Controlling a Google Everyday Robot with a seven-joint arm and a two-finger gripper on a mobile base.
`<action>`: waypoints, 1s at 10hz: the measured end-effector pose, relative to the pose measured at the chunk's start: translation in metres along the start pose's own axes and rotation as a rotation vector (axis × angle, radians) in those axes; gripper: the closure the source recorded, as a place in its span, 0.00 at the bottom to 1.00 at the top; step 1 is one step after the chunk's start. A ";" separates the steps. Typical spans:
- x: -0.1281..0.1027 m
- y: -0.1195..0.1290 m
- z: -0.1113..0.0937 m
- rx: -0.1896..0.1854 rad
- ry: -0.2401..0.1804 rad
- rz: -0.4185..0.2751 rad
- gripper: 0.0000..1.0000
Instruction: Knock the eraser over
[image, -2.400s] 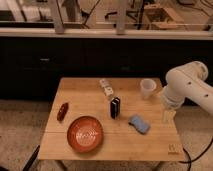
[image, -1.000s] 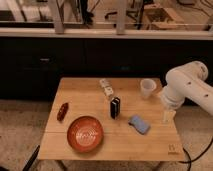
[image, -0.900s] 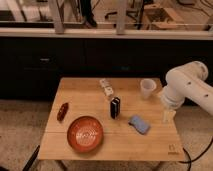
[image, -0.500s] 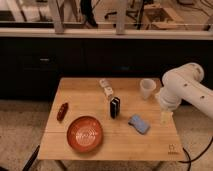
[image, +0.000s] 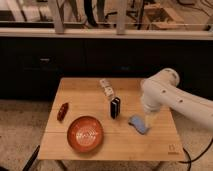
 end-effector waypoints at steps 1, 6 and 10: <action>0.002 -0.001 0.004 0.003 -0.004 -0.002 0.26; -0.003 -0.012 0.028 0.009 -0.025 -0.021 0.74; -0.013 -0.025 0.045 0.018 -0.039 -0.044 0.94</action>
